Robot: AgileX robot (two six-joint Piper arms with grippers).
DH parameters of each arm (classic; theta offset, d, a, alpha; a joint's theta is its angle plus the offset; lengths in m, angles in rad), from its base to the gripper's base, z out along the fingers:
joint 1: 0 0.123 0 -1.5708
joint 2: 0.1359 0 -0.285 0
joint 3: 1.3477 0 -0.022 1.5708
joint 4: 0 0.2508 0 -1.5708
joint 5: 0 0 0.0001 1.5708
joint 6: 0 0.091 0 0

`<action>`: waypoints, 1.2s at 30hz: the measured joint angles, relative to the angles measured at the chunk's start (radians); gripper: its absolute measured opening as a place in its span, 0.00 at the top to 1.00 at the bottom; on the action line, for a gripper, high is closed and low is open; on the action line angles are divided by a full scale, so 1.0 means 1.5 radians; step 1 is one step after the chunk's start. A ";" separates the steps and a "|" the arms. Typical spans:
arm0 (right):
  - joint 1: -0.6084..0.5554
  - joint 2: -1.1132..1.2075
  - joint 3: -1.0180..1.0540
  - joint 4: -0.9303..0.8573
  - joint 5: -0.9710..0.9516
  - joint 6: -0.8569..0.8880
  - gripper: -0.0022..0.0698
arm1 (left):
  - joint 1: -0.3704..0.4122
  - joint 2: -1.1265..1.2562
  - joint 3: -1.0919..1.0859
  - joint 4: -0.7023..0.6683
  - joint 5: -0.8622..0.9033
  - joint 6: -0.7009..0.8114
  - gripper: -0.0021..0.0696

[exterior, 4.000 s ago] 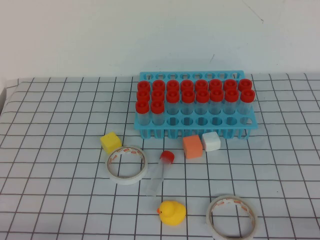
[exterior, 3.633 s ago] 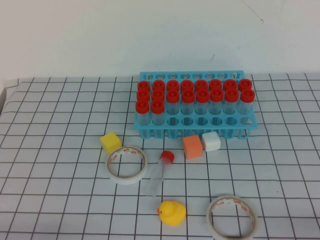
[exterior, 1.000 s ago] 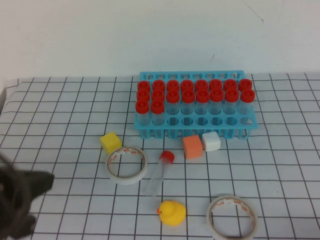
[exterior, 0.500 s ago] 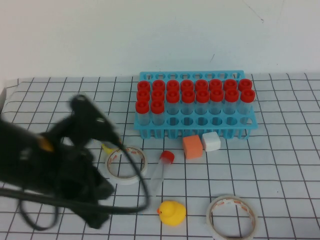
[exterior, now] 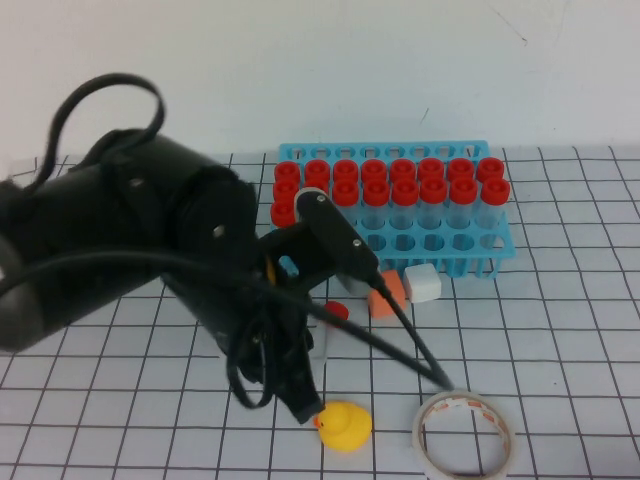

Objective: Place the test tubes

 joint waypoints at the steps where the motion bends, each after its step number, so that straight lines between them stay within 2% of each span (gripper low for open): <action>1: 0.000 0.000 0.000 0.002 0.000 -0.008 0.97 | -0.001 0.009 -0.010 0.008 0.012 -0.005 0.95; 4: 0.000 0.000 0.000 0.007 0.000 -0.033 0.97 | -0.001 0.039 -0.037 0.025 0.031 -0.030 0.83; 9: 0.000 0.000 0.000 0.010 0.000 -0.044 0.97 | -0.001 0.088 -0.048 0.029 0.029 -0.085 0.53; 12: 0.000 0.000 0.000 0.012 -0.001 -0.052 0.97 | -0.001 0.121 -0.050 0.029 0.016 -0.102 0.47; 22: 0.000 0.000 0.000 0.013 -0.004 -0.057 0.97 | -0.001 0.192 -0.050 0.074 -0.085 -0.172 0.45; 36: 0.000 0.000 0.000 0.015 -0.004 -0.058 0.97 | -0.001 0.238 -0.050 0.157 -0.134 -0.259 0.45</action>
